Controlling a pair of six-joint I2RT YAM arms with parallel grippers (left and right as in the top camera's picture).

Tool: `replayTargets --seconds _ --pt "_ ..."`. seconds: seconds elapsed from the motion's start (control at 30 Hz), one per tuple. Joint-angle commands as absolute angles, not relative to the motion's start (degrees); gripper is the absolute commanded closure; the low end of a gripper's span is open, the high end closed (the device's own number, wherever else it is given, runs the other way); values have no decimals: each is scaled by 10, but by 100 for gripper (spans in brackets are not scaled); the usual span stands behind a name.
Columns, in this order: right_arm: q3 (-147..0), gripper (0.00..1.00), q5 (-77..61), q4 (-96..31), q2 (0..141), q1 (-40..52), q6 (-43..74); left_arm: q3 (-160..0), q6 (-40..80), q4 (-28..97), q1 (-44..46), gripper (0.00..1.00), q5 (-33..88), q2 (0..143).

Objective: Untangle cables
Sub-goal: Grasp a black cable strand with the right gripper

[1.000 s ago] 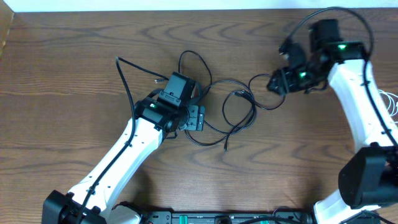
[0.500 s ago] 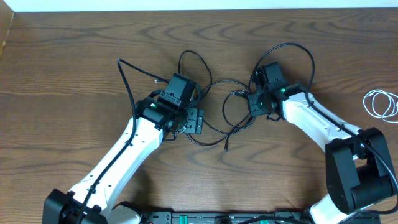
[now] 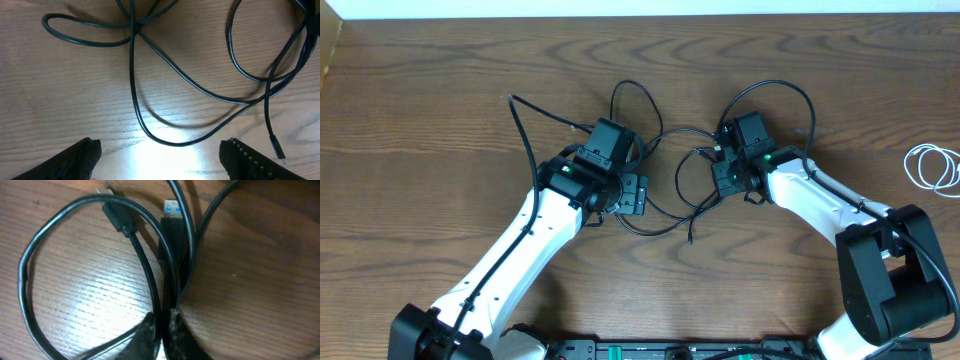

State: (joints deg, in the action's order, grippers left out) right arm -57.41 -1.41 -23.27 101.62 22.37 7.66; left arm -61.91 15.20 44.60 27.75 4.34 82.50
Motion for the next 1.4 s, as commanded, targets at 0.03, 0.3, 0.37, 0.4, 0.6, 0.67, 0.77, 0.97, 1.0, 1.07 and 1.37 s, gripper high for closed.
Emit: replayTargets --seconds 0.03,0.3,0.37,0.4,0.6,0.67,0.77,0.97,1.0,1.07,1.37 --pt "-566 91 -8 -246 1014 227 94 -627 153 448 276 19 40 827" --pt "-554 99 -37 -247 1014 228 94 -627 153 448 276 19 40 827" --pt "-564 99 -96 -255 1002 225 93 -627 153 448 276 19 40 827" --pt "-585 99 -159 -264 974 216 69 -627 153 448 276 19 40 827" --pt "-646 99 -211 -295 802 160 61 -627 153 447 276 19 40 827" --pt "-646 99 -177 -311 781 151 48 -627 153 445 276 19 40 827" --pt "-642 82 -5 -381 813 149 63 -627 153 445 276 19 40 827" --pt "-640 67 -158 -413 941 171 21 -627 153 445 276 19 40 827" --pt "-640 69 -158 -412 975 180 30 -627 153 445 276 19 40 827" --pt "-640 69 -153 -401 1015 195 50 -627 153 445 276 19 40 827" --pt "-640 99 -62 -371 1079 218 133 -627 153 445 276 19 40 827"
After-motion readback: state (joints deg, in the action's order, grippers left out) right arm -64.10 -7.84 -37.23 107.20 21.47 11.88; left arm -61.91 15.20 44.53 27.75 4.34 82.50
